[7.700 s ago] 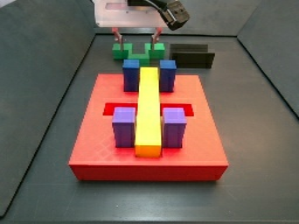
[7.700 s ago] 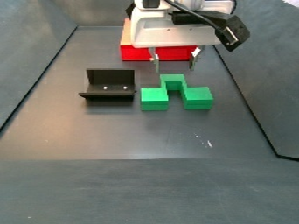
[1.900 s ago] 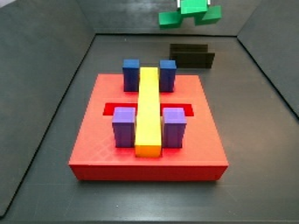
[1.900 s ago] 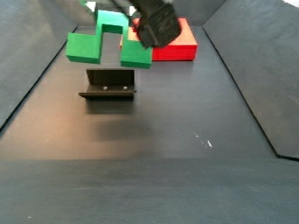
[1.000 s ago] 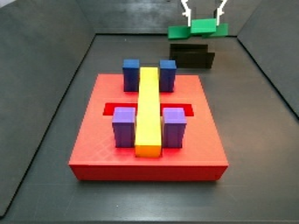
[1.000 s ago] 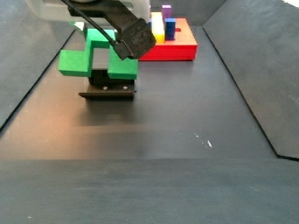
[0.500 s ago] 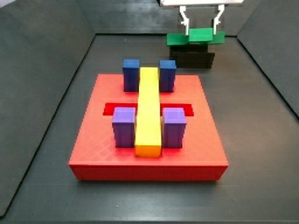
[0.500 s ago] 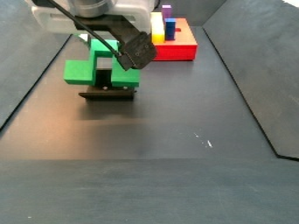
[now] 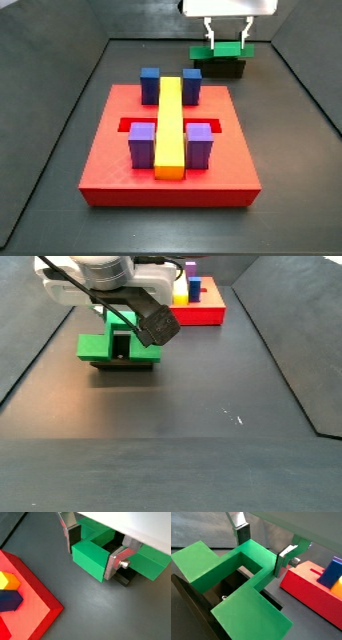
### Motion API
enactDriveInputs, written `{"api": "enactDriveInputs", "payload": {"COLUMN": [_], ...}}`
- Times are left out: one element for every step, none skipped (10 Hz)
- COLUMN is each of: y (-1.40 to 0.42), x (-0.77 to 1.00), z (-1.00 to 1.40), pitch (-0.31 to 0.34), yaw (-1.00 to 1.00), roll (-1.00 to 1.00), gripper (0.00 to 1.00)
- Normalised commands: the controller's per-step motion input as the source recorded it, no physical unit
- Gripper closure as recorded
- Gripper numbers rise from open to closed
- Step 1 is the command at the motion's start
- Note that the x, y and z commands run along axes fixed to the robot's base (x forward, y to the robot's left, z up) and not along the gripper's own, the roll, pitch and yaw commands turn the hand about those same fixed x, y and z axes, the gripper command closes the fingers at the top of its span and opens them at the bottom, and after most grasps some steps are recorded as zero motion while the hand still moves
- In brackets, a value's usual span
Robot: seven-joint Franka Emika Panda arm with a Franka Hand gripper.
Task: Pick up the green object. Move up. Place the green object on the fixture. Regrasp the green object. Move to above the board. Insert the green object.
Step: Place the green object on the fixture, then regrasp the green object.
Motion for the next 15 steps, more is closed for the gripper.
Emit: {"api": "enactDriveInputs", "payload": {"y": [0.00,0.00,-0.03,0.00,0.00,0.00,0.00,-0.02,-0.06,-0.08,-0.15,-0.17,-0.09,0.00,0.00], "x": [0.00,0.00,0.00,0.00,0.00,0.00,-0.04,-0.21,-0.13,-0.07,-0.09,-0.04,0.00,0.01,0.16], "z": [0.00,0.00,0.00,0.00,0.00,0.01,0.27,0.60,0.73,0.71,0.56,0.24,0.09,0.00,0.01], "pitch": [0.000,0.000,0.000,0.000,-0.006,0.000,-0.071,-0.211,-0.120,-0.131,-0.260,-0.240,-0.186,-0.046,0.000], "yaw": [0.00,0.00,0.00,0.01,0.06,0.05,0.08,0.13,0.20,0.22,0.26,0.31,0.35,0.39,0.39], "roll": [0.00,0.00,0.05,0.13,0.17,0.31,0.36,0.53,0.70,0.81,1.00,1.00,1.00,1.00,1.00], "gripper": [1.00,0.00,0.00,0.00,0.00,0.00,0.00,0.00,0.00,0.00,0.00,0.00,0.00,0.00,0.00]}}
